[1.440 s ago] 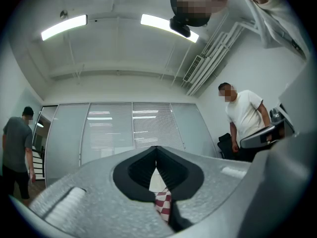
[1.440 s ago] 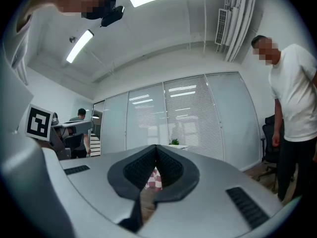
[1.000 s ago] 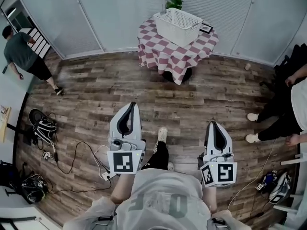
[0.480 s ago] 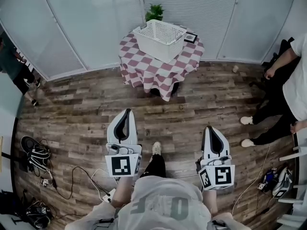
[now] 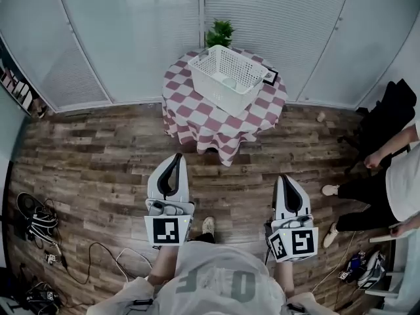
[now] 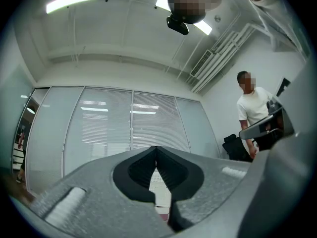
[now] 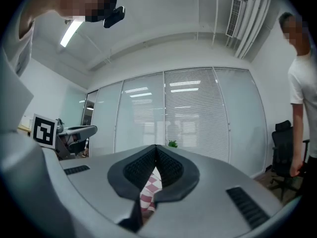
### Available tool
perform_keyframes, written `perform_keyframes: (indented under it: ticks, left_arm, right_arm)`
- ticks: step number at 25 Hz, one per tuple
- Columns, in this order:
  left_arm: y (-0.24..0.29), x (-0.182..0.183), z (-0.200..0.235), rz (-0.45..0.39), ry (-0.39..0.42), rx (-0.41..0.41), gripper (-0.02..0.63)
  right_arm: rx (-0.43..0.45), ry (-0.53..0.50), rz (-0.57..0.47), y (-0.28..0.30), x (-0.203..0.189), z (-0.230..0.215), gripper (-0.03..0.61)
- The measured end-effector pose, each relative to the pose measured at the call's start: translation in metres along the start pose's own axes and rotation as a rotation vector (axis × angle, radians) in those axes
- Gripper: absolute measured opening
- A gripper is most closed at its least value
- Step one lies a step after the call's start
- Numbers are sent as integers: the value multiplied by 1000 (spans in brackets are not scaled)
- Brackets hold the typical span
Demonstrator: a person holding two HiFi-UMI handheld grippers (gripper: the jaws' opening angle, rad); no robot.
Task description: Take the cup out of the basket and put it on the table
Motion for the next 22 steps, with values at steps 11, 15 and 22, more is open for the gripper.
perform_keyframes:
  ticks: [11, 15, 22]
  left_arm:
    - [86, -30, 55, -46, -1, -46, 5]
    - [99, -47, 53, -4, -20, -30, 5]
    - [147, -55, 49, 31, 39, 4, 5]
  right_arm:
    - [-14, -43, 31, 89, -3, 12, 9]
    - [9, -30, 58, 108, -11, 0, 9]
    - [85, 20, 46, 172, -31, -35, 9]
Point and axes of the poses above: the fingertips, and each gripper's own axes: y forward along the fingers, z to its left, x out of its top, the point moved 9 cm from there along -y, backward along the fingers, and after that the axes turned 5 degrees about -x, right-handed, at the moved point
